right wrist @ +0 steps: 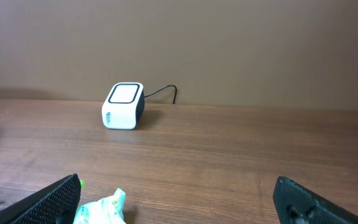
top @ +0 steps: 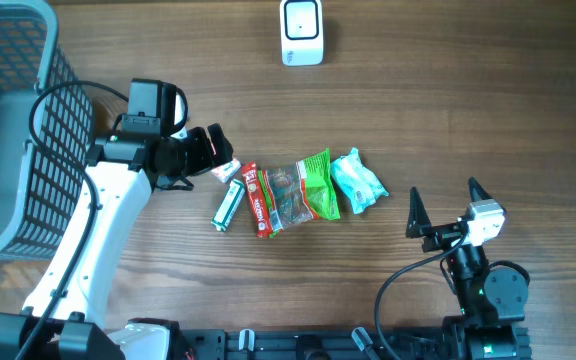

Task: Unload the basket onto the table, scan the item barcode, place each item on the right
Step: 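Reach the right gripper toward the mint-green bag on the table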

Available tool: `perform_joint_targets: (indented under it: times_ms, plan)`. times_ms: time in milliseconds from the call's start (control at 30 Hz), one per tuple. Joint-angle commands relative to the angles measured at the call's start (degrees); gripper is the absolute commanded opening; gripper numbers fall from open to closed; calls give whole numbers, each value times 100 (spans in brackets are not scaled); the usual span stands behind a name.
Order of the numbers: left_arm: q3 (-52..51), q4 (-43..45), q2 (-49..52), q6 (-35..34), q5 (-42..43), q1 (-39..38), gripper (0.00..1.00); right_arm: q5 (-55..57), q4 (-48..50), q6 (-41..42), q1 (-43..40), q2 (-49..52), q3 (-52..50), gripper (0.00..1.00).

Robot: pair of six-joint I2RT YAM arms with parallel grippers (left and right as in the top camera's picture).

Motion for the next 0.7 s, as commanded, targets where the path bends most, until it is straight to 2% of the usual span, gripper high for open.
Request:
perform_joint_targets:
  times_ms: [0, 167, 333, 533, 667]
  plan:
    - [37, 11, 13, 81, 92, -11, 100, -72, 48, -15, -26, -11, -7, 100]
    - [37, 9, 13, 81, 92, -11, 100, -168, 55, 9, -26, -11, -7, 100]
    - [37, 9, 13, 81, 92, -11, 100, -535, 83, 1679, -26, -7, -7, 100]
    - [37, 9, 13, 81, 92, -11, 100, -831, -87, 1628, -28, 74, 162, 100]
    - [37, 9, 13, 81, 92, -11, 100, -1045, -651, 1609, -28, 372, 848, 100]
